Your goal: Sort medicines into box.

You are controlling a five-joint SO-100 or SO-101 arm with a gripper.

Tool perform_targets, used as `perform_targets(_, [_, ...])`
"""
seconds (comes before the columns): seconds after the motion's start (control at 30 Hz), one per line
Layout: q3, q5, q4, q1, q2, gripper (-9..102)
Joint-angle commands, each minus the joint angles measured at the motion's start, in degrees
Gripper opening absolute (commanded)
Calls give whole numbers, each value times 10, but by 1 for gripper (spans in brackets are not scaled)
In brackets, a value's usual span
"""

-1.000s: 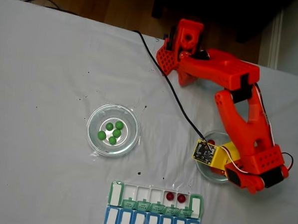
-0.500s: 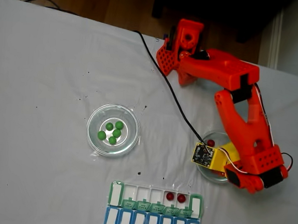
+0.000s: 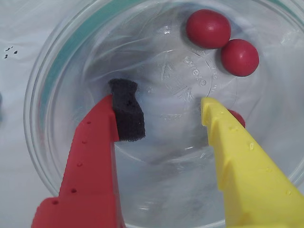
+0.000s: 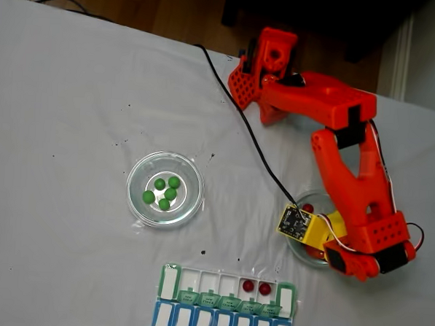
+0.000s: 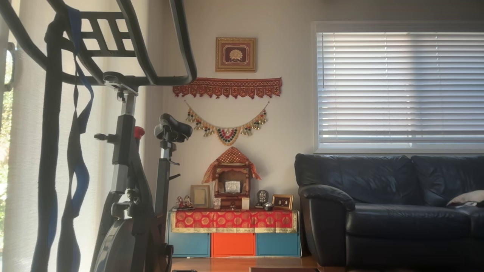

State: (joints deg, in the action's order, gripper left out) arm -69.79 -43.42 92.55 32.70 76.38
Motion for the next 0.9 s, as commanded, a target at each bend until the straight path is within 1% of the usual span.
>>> perform_targets(0.0, [-6,15,-23,4,97,22])
perform_targets(0.1, [-27,42,-54,4,116,22])
perform_targets(0.17, [-21,104,-36,4,115,22])
perform_targets(0.27, [-25,175,-23,2,113,27])
perform_targets(0.3, [-25,214,-15,0,112,28])
perform_targets(0.37, [-19,252,2,-1,107,26])
perform_targets(0.47, [8,296,53,1,84,24])
perform_targets(0.67, [62,341,140,11,37,21])
perform_targets(0.73, [68,350,163,14,36,25])
perform_targets(0.83, [43,365,167,23,62,27])
perform_targets(0.87, [31,368,167,27,71,30])
